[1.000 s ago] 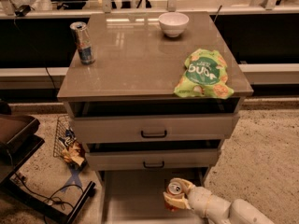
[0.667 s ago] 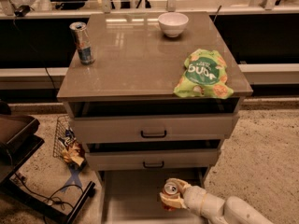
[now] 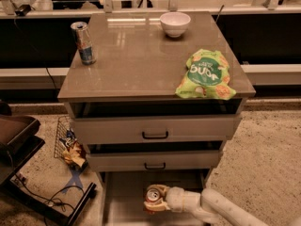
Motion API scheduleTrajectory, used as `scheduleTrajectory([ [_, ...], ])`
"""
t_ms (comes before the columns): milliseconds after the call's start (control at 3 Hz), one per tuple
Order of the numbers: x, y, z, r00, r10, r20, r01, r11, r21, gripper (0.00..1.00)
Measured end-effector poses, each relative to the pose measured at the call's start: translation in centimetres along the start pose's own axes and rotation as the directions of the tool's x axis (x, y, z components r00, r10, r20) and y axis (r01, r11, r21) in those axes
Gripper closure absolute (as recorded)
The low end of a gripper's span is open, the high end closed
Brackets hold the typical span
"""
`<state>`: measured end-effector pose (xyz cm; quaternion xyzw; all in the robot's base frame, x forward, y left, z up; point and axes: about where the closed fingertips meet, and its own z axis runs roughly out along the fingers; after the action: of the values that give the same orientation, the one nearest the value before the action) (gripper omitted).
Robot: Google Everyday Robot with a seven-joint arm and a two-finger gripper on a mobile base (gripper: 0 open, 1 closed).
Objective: Place coke can into bottom drawer
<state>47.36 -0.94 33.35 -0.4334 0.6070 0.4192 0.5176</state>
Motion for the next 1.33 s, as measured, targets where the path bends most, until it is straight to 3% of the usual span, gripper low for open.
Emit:
scheduleTrajectory([
  [333,3.4,0.1,3.0,0.999,-0.024,0.024,0.027,0.9865,-0.162,1.0],
  [667,5.8,-0.8,4.5,0.998,-0.053,0.021,0.057,0.9651,-0.256,1.0],
  [1000,7.8,-1.3,5.4,0.996,-0.083,-0.016,0.075,0.9528,-0.294,1.0],
  [1333,8.8,-1.5,5.3,0.993,-0.105,-0.049,0.088,0.9573,-0.276,1.0],
])
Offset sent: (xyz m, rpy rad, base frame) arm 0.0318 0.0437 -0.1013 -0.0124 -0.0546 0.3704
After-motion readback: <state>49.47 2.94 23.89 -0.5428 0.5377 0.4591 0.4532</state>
